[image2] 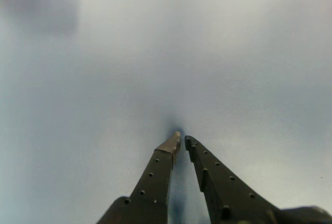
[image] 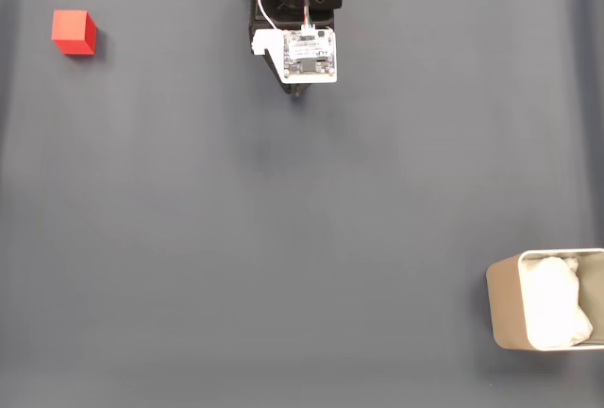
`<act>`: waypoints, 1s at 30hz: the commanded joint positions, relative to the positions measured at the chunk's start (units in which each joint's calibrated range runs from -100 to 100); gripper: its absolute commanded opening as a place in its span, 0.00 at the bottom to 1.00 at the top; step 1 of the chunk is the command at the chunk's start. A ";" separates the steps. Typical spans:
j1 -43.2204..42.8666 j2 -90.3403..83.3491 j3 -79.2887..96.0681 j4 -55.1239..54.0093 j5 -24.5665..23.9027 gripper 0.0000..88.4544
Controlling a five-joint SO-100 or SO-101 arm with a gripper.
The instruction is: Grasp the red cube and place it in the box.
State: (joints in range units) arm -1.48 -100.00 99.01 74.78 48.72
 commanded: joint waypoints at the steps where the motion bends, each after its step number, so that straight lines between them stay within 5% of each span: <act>1: 0.06 0.09 0.81 1.04 0.44 0.00; 30: -0.01 4.33 -3.29 -31.67 1.56 0.00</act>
State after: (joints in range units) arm -1.48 -97.39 98.19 46.86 49.84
